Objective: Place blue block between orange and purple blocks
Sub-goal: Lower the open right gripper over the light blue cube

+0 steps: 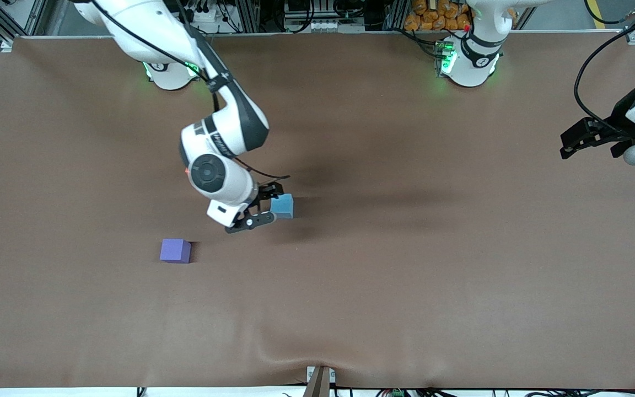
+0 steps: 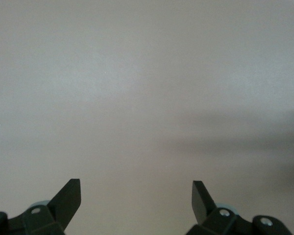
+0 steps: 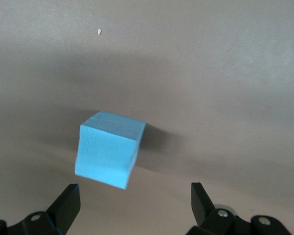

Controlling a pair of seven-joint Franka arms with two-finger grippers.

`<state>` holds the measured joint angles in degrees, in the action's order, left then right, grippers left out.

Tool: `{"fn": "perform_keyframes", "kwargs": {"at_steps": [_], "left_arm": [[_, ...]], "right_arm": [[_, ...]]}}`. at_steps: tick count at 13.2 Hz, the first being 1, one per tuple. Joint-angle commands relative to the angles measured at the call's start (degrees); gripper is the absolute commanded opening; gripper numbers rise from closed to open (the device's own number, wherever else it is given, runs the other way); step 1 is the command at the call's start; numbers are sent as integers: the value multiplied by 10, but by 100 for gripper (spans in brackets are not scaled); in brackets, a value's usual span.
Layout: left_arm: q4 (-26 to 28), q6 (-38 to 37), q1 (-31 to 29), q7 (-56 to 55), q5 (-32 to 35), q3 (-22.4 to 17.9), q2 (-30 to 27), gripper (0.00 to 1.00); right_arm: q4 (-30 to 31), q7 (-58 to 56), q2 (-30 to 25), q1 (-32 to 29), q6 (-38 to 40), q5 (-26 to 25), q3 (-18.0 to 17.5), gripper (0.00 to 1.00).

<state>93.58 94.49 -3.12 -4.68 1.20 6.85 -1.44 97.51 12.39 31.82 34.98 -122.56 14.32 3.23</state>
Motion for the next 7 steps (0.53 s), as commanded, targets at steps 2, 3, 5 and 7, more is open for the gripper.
{"fn": "perform_keyframes", "kwargs": {"at_steps": [2, 3, 5, 7], "left_arm": [[1, -4, -2, -1, -15, 11, -9, 100], [1, -4, -1, -3, -17, 11, -8, 100], [1, -4, -3, -13, -17, 21, -10, 100], [1, -8, -4, -13, -17, 21, -13, 100]], "right_arm": [[6, 62, 18, 29, -37, 6, 4, 100], [6, 62, 22, 33, -45, 6, 4, 100], [5, 62, 29, 35, -60, 0, 4, 100], [2, 61, 37, 33, -65, -2, 5, 100]]}}
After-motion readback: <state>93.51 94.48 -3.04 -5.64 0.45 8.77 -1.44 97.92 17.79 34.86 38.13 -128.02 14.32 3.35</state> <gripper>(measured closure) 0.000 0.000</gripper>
